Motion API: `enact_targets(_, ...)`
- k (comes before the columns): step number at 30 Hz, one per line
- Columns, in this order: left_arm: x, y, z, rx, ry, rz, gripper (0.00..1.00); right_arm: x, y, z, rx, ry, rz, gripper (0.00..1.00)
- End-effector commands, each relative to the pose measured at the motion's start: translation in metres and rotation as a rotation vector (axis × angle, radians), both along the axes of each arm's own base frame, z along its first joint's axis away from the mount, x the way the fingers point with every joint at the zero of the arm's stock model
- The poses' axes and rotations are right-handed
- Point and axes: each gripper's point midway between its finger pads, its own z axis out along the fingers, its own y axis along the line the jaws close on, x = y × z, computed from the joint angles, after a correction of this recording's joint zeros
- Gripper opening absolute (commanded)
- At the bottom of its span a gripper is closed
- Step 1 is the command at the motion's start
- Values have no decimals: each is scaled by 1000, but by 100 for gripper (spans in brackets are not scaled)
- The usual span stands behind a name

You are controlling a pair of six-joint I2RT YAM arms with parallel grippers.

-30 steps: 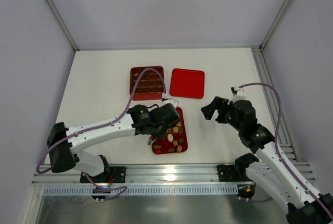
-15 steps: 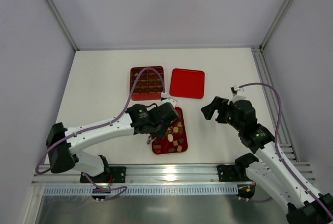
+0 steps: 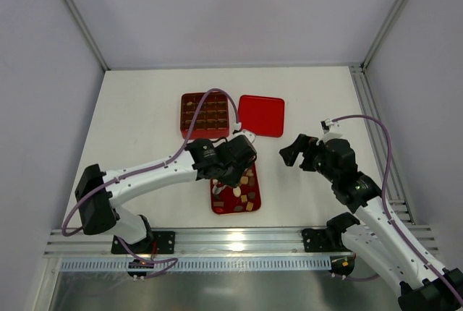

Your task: Pack the chocolate

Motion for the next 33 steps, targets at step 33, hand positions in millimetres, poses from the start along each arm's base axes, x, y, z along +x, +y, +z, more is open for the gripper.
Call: enact_targets(33,21,-27,-11,-42,12,-1,36,3,1,6,17,-30,-8,100)
